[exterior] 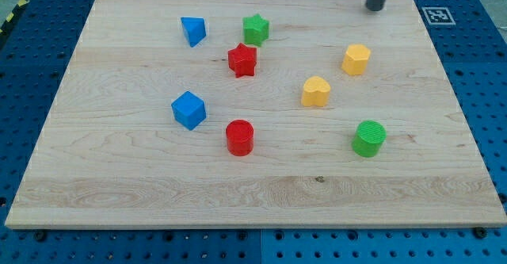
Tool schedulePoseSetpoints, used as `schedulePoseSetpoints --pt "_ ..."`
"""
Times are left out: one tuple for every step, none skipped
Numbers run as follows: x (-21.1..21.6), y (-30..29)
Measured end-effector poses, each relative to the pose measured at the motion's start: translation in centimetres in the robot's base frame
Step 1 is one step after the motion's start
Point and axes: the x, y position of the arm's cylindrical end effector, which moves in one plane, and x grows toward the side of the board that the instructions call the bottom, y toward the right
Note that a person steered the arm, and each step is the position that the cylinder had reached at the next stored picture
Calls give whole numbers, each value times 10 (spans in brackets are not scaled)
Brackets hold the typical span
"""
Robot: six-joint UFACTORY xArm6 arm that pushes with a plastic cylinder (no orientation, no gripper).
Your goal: Move the arm left to the blue cube
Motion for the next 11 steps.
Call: schedulePoseSetpoints --pt "2 -54" --pt "4 -110" --pt "8 -169" --pt "11 -223" --pt "13 -279" --pt "15 -337" --pt "16 -350" --pt "69 -361" --pt "147 -375" --pt "215 -378" --pt "217 -378"
